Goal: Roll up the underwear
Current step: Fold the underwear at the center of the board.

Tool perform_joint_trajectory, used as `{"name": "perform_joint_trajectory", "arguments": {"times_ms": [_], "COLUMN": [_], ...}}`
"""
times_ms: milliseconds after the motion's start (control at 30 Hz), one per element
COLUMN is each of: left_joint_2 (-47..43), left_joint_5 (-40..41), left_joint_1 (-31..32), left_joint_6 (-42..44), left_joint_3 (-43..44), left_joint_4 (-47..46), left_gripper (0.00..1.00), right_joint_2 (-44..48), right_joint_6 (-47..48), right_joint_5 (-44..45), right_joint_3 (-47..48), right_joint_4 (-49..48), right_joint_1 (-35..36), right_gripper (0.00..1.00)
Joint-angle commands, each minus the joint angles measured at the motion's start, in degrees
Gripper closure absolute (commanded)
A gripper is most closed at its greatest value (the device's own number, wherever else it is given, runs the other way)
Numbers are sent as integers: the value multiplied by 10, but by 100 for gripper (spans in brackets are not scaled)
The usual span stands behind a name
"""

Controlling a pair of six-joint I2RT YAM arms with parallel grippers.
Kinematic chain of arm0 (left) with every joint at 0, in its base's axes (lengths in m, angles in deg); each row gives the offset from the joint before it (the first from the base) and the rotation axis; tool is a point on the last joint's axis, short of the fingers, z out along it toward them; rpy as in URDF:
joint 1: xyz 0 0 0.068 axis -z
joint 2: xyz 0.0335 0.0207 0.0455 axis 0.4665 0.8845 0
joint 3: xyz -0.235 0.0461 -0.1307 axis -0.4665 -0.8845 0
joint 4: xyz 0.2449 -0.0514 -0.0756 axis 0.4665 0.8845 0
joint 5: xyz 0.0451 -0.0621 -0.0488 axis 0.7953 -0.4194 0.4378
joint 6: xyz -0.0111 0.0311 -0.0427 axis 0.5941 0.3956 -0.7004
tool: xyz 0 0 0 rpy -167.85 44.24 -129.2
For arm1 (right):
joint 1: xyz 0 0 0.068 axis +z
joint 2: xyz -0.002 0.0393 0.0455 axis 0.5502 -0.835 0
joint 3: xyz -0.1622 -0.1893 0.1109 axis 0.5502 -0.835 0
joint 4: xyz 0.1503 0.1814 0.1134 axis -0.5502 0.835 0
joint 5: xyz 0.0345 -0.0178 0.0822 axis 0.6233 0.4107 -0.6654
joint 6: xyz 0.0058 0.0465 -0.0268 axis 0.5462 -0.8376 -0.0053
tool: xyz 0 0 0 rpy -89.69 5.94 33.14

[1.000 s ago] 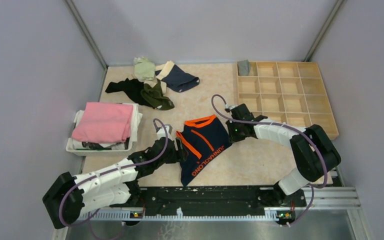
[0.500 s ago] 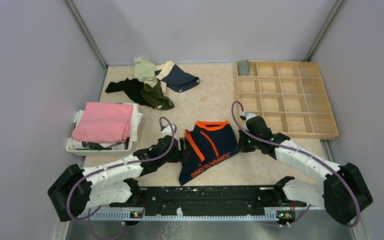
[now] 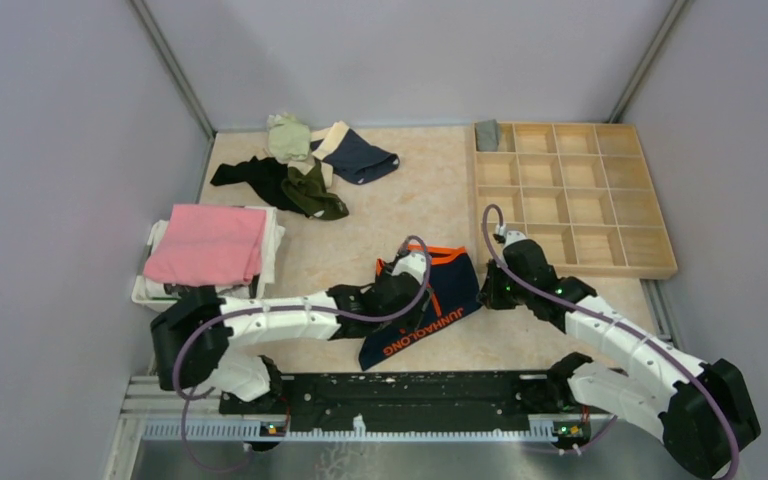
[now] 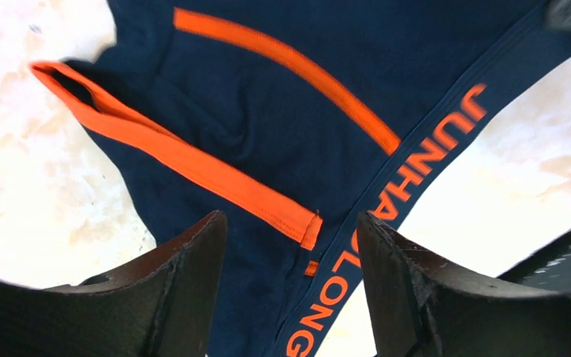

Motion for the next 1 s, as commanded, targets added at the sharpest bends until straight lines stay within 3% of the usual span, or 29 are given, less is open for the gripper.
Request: {"name": "perform_joint_trajectory", "arguments": {"times_ms": [0, 333, 733, 967], "left_joint_2": [59, 135, 147, 163], "left_joint_5": [80, 111, 98, 98], "left_joint_1": [35, 61, 70, 71], "left_joint_6": [-1, -2, -12, -8], "left_joint_3": [40, 99, 91, 96], "left_joint_4": [67, 95, 96, 94], "left_gripper": [30, 38, 43, 51], "right_joint_2": [3, 4, -3, -3], "right_joint_6": [-10, -4, -3, 0], "right_joint_5": [-4, -5, -8, -6], "right_joint_3": [-6, -13, -17, -13], "right_joint_4": [-14, -18, -25, -22], "right_joint_1": [6, 5, 5, 5], "right_gripper": [100, 100, 100, 100]}}
